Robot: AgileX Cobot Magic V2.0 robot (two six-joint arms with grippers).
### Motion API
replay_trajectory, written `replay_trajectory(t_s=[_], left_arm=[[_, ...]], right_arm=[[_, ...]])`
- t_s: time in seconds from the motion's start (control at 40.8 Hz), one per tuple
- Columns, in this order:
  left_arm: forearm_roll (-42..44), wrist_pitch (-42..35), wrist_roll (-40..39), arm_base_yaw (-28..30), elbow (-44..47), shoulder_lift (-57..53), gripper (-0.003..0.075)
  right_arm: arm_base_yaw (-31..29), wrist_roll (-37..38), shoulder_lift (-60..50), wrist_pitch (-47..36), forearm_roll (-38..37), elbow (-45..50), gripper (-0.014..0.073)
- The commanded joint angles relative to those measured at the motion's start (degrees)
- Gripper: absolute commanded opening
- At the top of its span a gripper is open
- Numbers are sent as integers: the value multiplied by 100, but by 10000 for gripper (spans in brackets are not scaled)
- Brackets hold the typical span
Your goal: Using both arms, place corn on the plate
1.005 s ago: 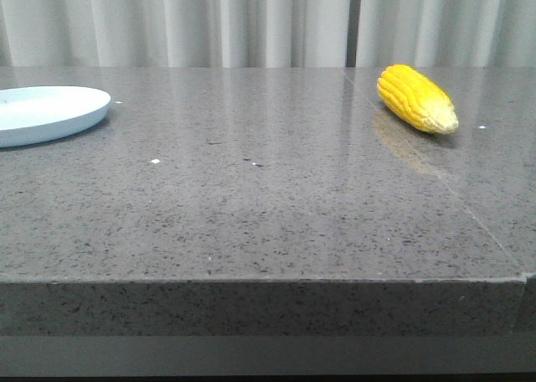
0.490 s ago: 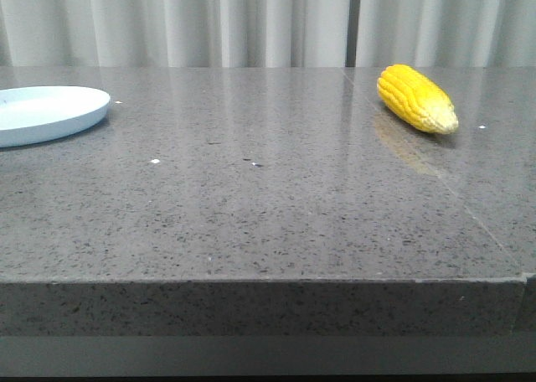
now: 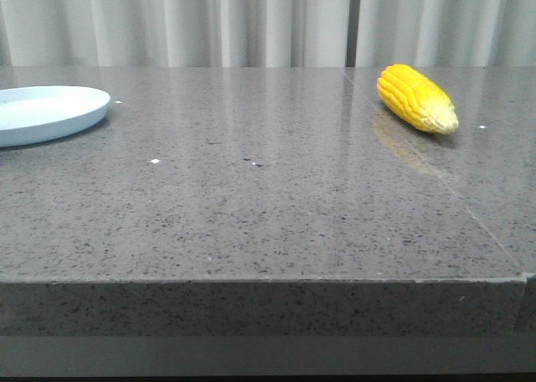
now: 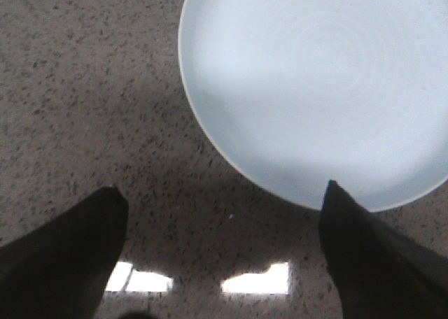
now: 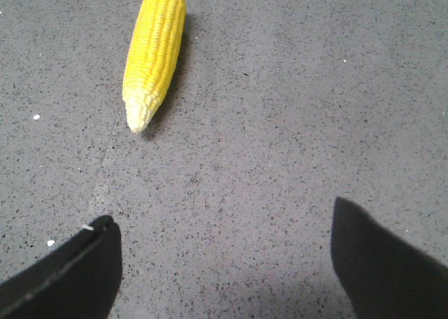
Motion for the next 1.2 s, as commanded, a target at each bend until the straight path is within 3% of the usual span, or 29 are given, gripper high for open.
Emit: replay_trajectory(t_s=[0.0,0.196,0.539,0.809,0.931,1.103,1.176], left_arm=[[-510,-242,283,142,-420,158,554],[-510,-463,283,166,-833,721,542],[-510,-555,283,156,-1404,1557,433],[-444,-455,283,156,-1490,1858,415],[-421,-407,304,156,-1490,1869,291],[-421,-407,304,156,-1490,1869,-1],[-421,-407,319,156,-1490,1869,-20]], right_arm=[[-19,-69,30,-363,-54,-207,632],[-19,-69,30,-363,-54,-207,632],[-19,-69,30,-363,-54,-207,632],[-19,-69,30,-363,-54,-207,632],[-19,-69,30,-363,-54,-207,632],[-19,-69,30,-363,-54,-207,632],[-19,-69,30,-363,-54,-207,632]])
